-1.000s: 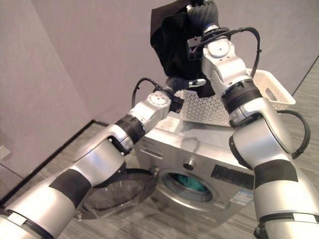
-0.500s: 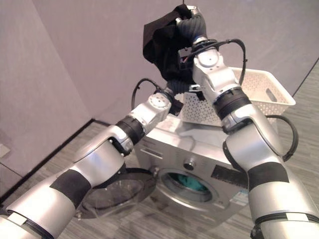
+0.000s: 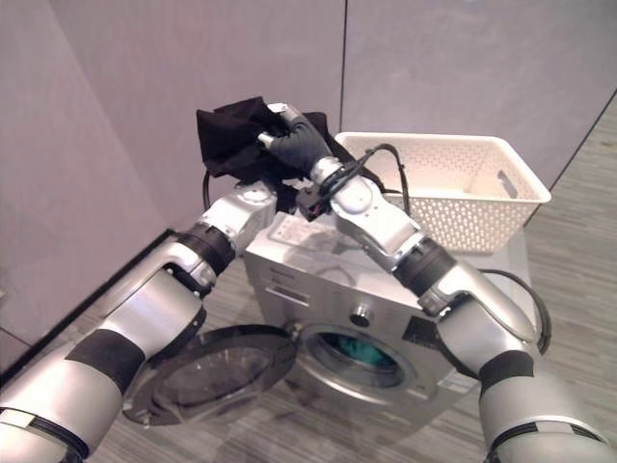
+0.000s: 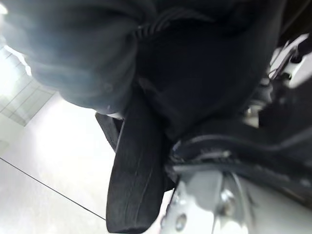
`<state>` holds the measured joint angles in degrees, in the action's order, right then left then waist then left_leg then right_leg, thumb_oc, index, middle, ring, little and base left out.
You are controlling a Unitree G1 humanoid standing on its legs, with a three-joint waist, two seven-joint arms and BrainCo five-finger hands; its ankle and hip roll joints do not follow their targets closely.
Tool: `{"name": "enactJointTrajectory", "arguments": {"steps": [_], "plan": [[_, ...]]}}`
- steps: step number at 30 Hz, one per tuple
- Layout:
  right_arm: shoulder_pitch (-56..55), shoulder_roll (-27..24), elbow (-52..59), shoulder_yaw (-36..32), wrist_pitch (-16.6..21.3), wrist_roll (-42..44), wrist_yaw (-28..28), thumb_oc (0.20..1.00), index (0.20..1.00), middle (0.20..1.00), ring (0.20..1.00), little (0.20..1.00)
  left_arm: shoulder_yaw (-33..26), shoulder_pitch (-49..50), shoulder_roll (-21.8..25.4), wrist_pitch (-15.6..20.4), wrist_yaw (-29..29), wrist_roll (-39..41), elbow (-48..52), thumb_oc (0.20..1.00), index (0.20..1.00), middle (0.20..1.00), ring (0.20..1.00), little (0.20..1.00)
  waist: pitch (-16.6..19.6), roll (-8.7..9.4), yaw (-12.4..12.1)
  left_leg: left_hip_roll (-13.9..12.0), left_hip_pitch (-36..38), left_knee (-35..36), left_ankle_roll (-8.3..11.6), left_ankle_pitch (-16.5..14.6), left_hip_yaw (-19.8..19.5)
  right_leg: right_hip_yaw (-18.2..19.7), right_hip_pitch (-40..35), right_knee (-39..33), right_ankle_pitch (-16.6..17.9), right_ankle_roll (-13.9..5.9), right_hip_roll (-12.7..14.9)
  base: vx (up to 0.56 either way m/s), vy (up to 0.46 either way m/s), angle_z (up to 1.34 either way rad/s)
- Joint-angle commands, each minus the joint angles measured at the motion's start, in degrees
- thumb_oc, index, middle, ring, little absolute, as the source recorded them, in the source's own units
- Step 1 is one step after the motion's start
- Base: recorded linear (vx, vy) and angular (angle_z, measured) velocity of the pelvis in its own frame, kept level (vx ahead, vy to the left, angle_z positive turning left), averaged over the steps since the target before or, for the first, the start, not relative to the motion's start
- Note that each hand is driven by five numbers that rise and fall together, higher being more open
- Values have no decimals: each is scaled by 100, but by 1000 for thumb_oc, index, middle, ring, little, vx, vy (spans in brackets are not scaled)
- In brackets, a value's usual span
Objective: Grab the laundry basket,head to the washer,open it,put in the laundry and shut it.
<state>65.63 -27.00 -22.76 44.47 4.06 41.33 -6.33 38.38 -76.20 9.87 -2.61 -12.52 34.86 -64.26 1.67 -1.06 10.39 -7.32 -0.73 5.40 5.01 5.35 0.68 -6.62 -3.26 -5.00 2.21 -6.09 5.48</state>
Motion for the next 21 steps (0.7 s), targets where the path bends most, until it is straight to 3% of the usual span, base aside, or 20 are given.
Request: {"name": "enactJointTrajectory", "arguments": {"steps": [1,9,17,21], "plan": [[168,-273,-591,-116,160,-51,59,1000,1000,1000,1000,1000,-467,-726,519,624,-204,-223,-365,200,200,200,200,200,-81,104,-295,100,1051,-40,-170,-1113,251,170,204,156,-159,-29,21,0,0,0],[-49,-497,-548,-354,282,52,73,1000,1000,1000,1000,1000,-568,-695,876,798,-305,-248,-120,200,200,200,200,200,-78,86,-308,119,1043,-40,-181,-1114,235,143,205,176,-153,-36,42,0,0,0],[-1122,-1590,537,-1283,672,292,242,1000,1000,1000,1000,1000,-903,-576,1776,1163,-451,-144,747,200,200,200,200,200,-45,63,-274,149,1042,-40,-201,-1150,218,108,193,204,-148,-80,80,0,4,0],[-1966,-1868,1009,-1881,725,191,303,1000,1000,1000,1000,1000,-1003,-559,2085,1308,-491,-42,1172,200,200,200,200,200,-17,43,-288,161,1033,-40,-222,-1158,184,65,189,216,-148,-100,111,0,0,0]]}}
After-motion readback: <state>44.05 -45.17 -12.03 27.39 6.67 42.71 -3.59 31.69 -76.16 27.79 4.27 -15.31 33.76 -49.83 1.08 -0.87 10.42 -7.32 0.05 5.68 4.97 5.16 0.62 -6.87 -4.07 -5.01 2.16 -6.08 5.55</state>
